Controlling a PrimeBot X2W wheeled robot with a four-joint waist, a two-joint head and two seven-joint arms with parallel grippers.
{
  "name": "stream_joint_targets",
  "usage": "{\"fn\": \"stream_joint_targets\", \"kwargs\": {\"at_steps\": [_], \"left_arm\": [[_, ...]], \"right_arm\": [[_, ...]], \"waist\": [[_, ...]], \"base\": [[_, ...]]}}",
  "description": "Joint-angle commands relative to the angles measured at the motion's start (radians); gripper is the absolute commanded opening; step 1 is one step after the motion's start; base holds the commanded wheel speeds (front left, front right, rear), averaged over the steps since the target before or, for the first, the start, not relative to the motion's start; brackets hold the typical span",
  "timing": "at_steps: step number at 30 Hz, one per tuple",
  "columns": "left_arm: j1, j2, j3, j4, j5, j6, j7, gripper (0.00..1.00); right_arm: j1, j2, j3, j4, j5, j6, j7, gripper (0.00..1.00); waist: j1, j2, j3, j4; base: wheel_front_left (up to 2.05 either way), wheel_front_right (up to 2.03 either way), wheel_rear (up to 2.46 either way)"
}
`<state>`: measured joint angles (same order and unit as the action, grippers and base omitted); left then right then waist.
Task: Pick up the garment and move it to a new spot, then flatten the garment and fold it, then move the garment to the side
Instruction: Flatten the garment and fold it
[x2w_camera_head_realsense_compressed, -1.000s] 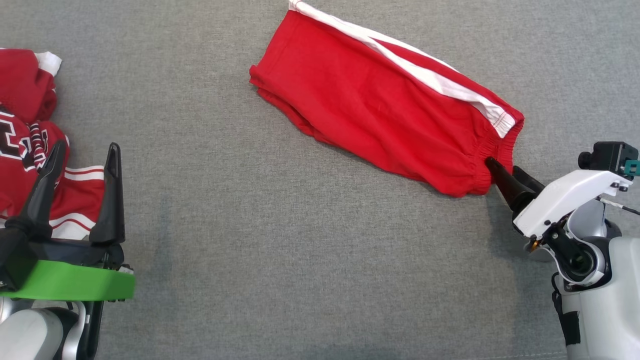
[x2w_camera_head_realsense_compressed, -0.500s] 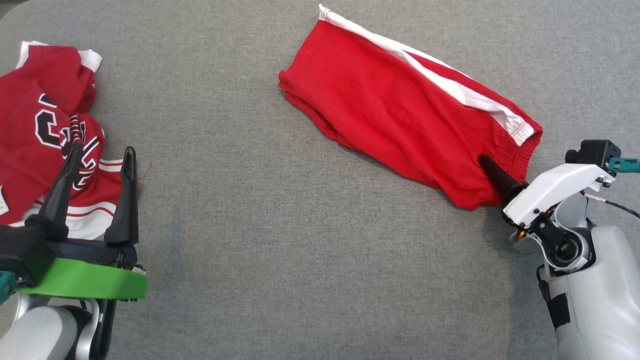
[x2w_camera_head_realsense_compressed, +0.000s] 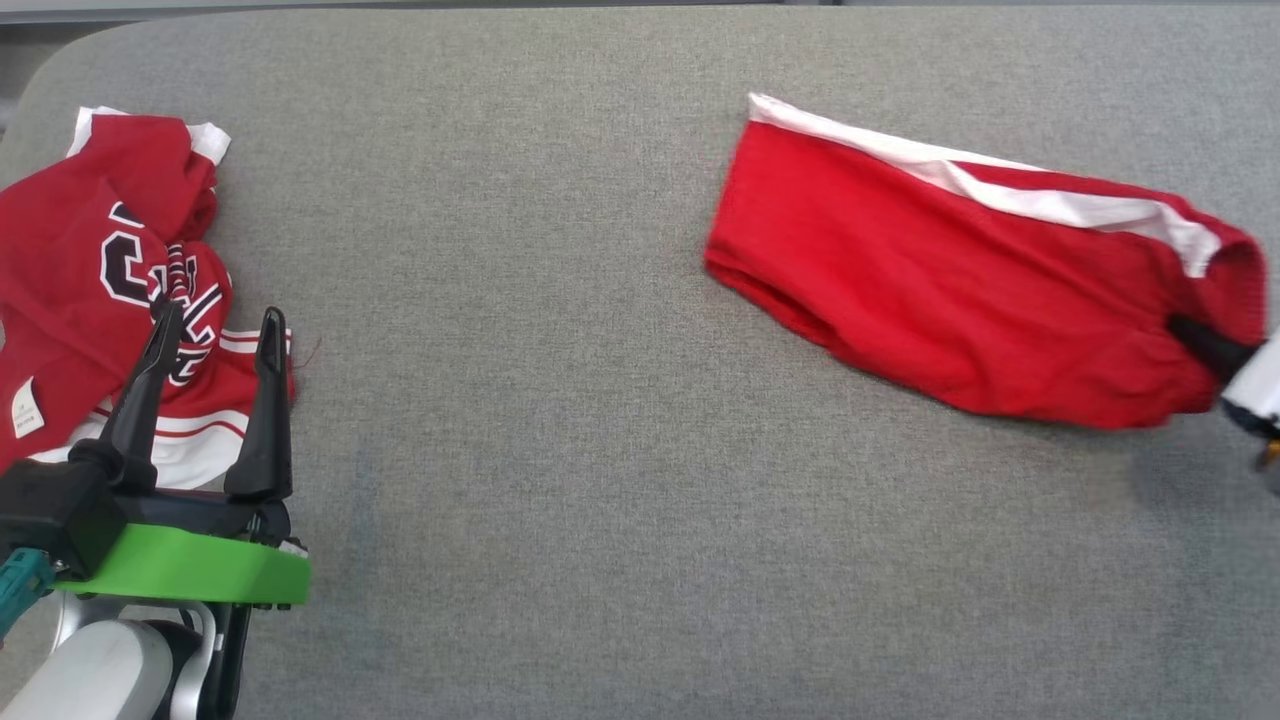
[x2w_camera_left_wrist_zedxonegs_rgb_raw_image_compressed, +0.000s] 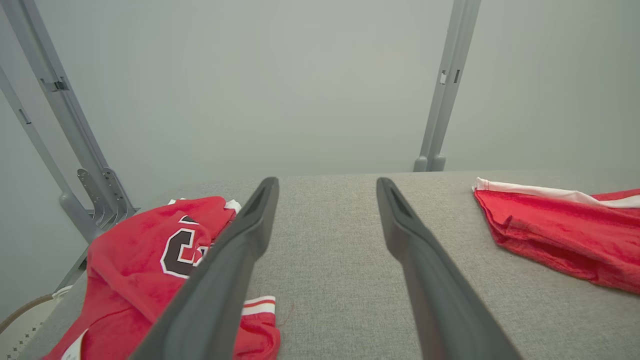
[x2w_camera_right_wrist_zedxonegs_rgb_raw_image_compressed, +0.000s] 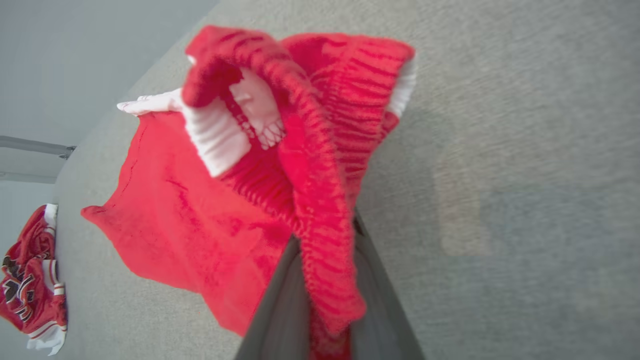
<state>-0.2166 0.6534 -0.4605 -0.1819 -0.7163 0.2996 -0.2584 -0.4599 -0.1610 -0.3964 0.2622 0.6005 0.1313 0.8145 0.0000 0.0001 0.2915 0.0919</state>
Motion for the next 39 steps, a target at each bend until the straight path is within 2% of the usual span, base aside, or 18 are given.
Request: {"fn": "stream_joint_targets", "kwargs": {"at_steps": [1,6,8,13,15,19,23,29,36,37,38,39], "left_arm": [[0.01,-0.004,0.002,0.006,-0.001,-0.008,-0.006,1.0],[0.012,-0.016,0.009,0.014,-0.01,-0.018,-0.006,1.0],[0.015,-0.02,0.01,0.019,-0.014,-0.022,-0.006,1.0],[0.019,-0.024,0.001,0.029,-0.018,-0.028,-0.005,1.0],[0.015,-0.024,-0.002,0.032,-0.016,-0.031,-0.002,1.0],[-0.016,-0.029,-0.025,0.034,-0.004,-0.044,0.019,1.0],[-0.059,-0.037,-0.066,0.044,0.017,-0.059,0.053,1.0],[-0.096,-0.055,-0.096,0.061,0.036,-0.07,0.065,1.0],[-0.105,-0.065,-0.111,0.088,0.04,-0.077,0.066,1.0],[-0.104,-0.066,-0.112,0.091,0.04,-0.077,0.065,1.0],[-0.102,-0.067,-0.113,0.094,0.038,-0.078,0.064,1.0],[-0.101,-0.069,-0.115,0.098,0.037,-0.078,0.063,1.0]], "right_arm": [[0.011,-0.056,-0.072,-0.023,-0.035,-0.001,0.063,0.0],[0.015,-0.137,-0.287,-0.071,-0.166,-0.001,0.179,0.0],[-0.001,-0.136,-0.335,-0.087,-0.199,0.0,0.216,0.0],[-0.058,-0.028,-0.338,-0.174,-0.2,0.0,0.291,0.0],[-0.091,0.034,-0.322,-0.19,-0.193,0.0,0.288,0.0],[-0.174,0.095,-0.284,-0.166,-0.212,0.0,0.239,0.0],[-0.271,0.111,-0.174,-0.005,-0.201,0.0,0.106,0.0],[-0.375,0.11,-0.063,0.258,-0.216,0.0,-0.095,0.0],[-0.468,0.109,0.044,0.49,-0.208,0.0,-0.253,0.0],[-0.477,0.108,0.053,0.513,-0.213,0.0,-0.275,0.23],[-0.486,0.108,0.058,0.532,-0.216,0.0,-0.293,0.67],[-0.495,0.108,0.063,0.552,-0.216,0.0,-0.311,1.0]], "waist": [[0.0,-0.0001,-0.002,0.0],[0.0,-0.0001,-0.002,0.011],[0.0,-0.0001,-0.002,0.013],[0.0,-0.0001,-0.002,0.002],[0.0,-0.0001,0.001,-0.003],[0.0,-0.0001,0.013,-0.007],[0.0,-0.0001,0.031,-0.01],[0.0,-0.0001,0.045,0.003],[0.0,-0.0001,0.037,0.007],[0.0,-0.0001,0.034,0.007],[0.0,-0.0001,0.03,0.006],[0.0,-0.0001,0.025,0.006]], "base": [[0.0,0.0,0.0],[0.0,0.0,0.0],[0.0,0.0,0.0],[0.0,0.0,0.0],[0.0,0.0,0.0],[0.0,0.0,0.0],[0.0,0.0,0.0],[0.0,0.0,0.0],[0.0,0.0,0.0],[0.0,0.0,0.0],[0.0,0.0,0.0],[0.0,0.0,0.0]]}}
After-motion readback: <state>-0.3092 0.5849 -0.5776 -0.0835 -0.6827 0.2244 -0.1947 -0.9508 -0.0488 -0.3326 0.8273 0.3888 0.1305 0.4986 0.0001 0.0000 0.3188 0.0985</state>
